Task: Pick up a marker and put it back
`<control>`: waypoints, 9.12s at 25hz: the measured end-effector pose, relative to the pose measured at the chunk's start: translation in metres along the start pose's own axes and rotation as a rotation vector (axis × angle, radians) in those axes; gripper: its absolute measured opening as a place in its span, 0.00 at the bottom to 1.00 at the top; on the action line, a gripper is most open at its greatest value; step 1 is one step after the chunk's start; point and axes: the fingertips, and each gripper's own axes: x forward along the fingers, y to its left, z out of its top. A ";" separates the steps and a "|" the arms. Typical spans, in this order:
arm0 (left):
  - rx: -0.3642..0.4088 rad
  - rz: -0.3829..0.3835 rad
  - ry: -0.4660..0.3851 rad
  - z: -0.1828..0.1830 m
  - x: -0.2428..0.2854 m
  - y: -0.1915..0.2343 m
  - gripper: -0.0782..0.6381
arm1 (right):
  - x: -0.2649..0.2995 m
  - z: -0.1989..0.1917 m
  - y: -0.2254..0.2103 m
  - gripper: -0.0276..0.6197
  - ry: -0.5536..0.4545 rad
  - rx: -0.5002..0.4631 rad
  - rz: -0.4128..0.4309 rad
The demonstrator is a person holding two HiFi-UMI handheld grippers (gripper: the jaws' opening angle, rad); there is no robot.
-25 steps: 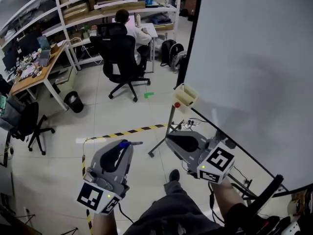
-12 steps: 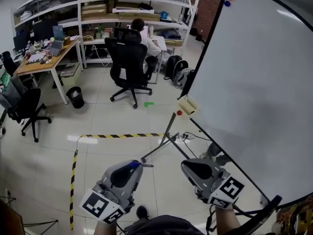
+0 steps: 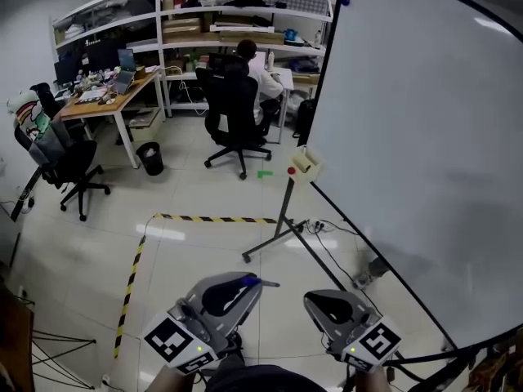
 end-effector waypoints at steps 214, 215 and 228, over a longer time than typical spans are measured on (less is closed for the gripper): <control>0.061 -0.071 0.320 -0.195 0.423 0.405 0.18 | 0.217 -0.062 -0.409 0.04 0.112 0.288 -0.217; 0.066 -0.066 0.336 -0.201 0.424 0.407 0.18 | 0.219 -0.061 -0.410 0.04 0.112 0.281 -0.207; -0.007 0.011 0.359 -0.208 0.419 0.422 0.25 | 0.219 -0.061 -0.418 0.04 0.132 0.298 -0.155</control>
